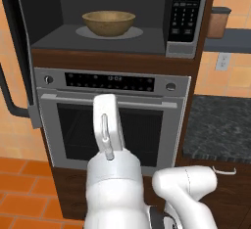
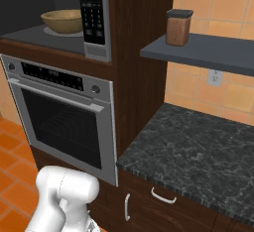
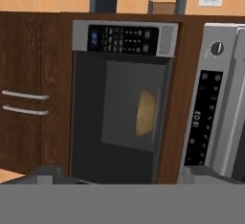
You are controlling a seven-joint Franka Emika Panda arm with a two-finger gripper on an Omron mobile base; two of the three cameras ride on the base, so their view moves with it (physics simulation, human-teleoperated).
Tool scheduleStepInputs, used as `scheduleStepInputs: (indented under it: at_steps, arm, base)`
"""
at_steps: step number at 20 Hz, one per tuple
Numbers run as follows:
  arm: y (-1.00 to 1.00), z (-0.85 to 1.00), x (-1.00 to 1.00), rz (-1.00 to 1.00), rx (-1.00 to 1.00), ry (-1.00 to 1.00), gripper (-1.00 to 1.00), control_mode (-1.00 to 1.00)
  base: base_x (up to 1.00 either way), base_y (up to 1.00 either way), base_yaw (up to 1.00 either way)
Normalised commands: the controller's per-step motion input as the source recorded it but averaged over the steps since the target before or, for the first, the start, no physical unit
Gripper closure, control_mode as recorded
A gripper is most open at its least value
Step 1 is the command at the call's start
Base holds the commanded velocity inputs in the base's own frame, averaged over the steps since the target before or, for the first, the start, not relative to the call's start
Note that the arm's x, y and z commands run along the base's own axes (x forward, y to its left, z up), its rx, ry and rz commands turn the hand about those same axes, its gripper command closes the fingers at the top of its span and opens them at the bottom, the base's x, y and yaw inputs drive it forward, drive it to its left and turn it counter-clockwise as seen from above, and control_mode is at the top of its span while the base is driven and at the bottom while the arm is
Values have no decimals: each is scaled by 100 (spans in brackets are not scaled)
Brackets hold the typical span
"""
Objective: Open the microwave, place the bowl with waffle inside the microwave, then close the microwave door and turn it on.
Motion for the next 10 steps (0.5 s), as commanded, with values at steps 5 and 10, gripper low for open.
scheduleStepInputs:
  at_steps: [5, 10]
  arm:
    - [91, -72, -3, 1, 2, -3, -100, -100]
    - [97, -91, 27, 0, 1, -10, -100, -100]
  base:
    - [0, 0, 0]
    - [0, 0, 0]
